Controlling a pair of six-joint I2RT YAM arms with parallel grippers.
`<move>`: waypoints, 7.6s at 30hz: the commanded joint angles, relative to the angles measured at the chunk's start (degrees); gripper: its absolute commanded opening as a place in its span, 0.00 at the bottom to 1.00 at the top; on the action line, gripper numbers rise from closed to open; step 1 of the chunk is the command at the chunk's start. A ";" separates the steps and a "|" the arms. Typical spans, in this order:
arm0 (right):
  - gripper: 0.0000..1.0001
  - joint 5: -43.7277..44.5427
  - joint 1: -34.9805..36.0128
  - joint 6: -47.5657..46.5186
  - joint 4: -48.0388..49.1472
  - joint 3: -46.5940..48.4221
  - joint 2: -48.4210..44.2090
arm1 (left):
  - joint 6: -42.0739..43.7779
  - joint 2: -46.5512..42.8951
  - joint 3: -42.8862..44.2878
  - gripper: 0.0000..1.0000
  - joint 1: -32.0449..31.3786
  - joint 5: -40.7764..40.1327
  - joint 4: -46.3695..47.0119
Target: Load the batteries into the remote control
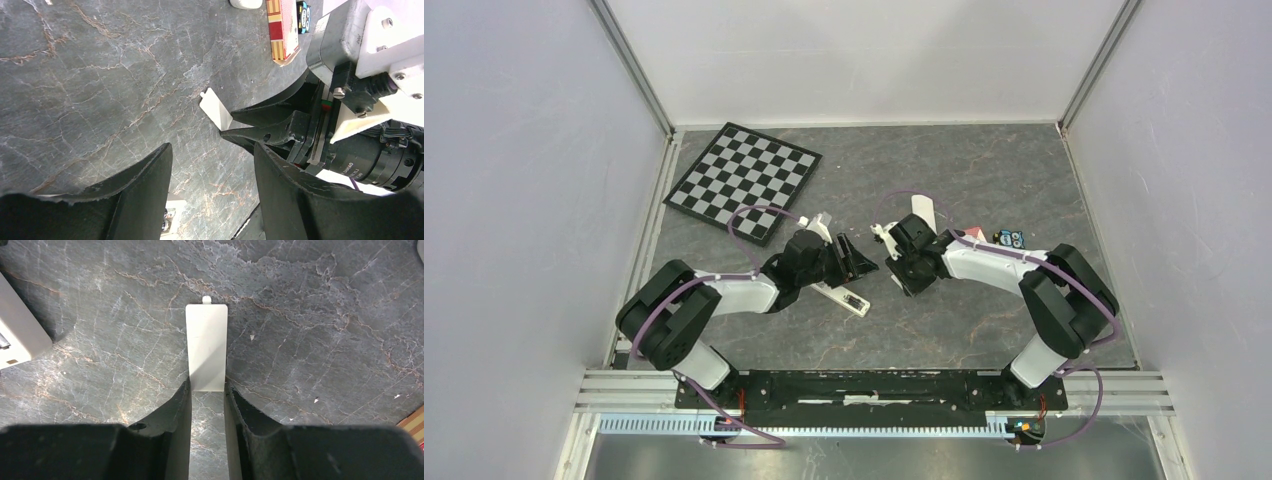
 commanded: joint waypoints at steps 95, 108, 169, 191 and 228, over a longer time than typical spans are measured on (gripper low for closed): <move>0.00 -17.41 -0.37 75.09 82.31 -34.03 -26.29 | -25.52 -13.18 -10.79 0.10 2.48 5.24 29.33; 0.00 -17.49 2.67 56.41 55.57 -35.84 -31.45 | 11.58 -29.40 -3.97 0.96 10.28 0.21 -32.54; 0.00 -40.49 -3.72 38.74 45.81 -13.33 -0.63 | 12.91 -29.70 -7.78 0.66 18.11 0.27 -38.22; 0.00 -43.25 -6.06 44.42 50.45 -15.64 2.24 | 14.16 -26.32 -8.52 0.59 18.11 1.24 -35.51; 0.41 -34.85 -6.57 32.76 31.24 -8.28 0.70 | 14.87 -27.84 -8.00 0.57 18.06 -2.10 -38.28</move>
